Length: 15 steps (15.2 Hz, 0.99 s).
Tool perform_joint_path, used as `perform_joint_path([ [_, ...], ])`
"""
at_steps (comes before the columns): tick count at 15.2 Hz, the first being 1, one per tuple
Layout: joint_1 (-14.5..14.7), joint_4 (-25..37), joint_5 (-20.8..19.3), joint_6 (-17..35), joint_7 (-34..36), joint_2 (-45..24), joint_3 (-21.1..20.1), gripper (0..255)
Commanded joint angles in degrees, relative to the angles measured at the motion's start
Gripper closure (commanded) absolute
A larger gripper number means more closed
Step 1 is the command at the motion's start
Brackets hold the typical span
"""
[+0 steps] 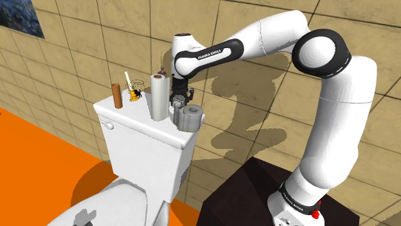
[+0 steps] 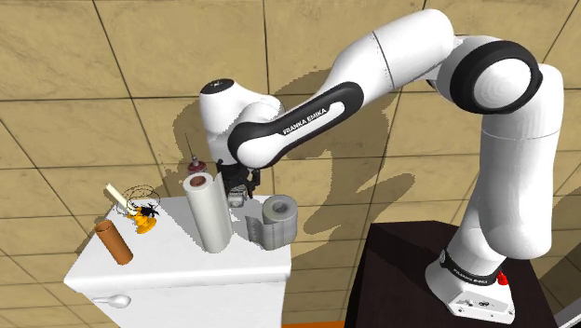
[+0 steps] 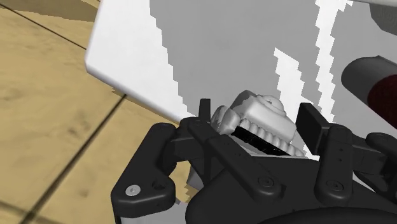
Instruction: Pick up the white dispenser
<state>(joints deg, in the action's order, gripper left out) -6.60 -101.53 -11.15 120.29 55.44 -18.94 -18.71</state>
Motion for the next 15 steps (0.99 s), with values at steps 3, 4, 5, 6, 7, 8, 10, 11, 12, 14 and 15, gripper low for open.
perform_joint_path([
  [3, -0.46, 1.45, 0.44, -2.40, -0.49, 0.82, 0.12, 255],
  [4, -0.50, 1.88, 0.57, -3.06, -0.60, 1.08, 0.05, 255],
  [5, -0.52, 2.32, 0.70, -3.74, -0.72, 1.33, 0.00, 255],
  [6, -0.56, 2.78, 0.82, -4.41, -0.83, 1.56, -0.07, 255],
  [7, -0.59, 3.25, 0.93, -5.09, -0.94, 1.79, -0.13, 255],
  [8, -0.61, 3.73, 1.05, -5.78, -1.05, 2.00, -0.19, 255],
  [10, -0.64, 4.75, 1.26, -7.16, -1.26, 2.40, -0.28, 255],
  [11, -0.65, 5.28, 1.36, -7.86, -1.36, 2.58, -0.33, 255],
  [12, -0.66, 5.82, 1.45, -8.56, -1.45, 2.75, -0.38, 255],
  [14, -0.67, 6.96, 1.62, -9.97, -1.64, 3.05, -0.47, 255],
  [15, -0.68, 7.03, 1.63, -10.08, -1.65, 3.08, -0.48, 255],
])
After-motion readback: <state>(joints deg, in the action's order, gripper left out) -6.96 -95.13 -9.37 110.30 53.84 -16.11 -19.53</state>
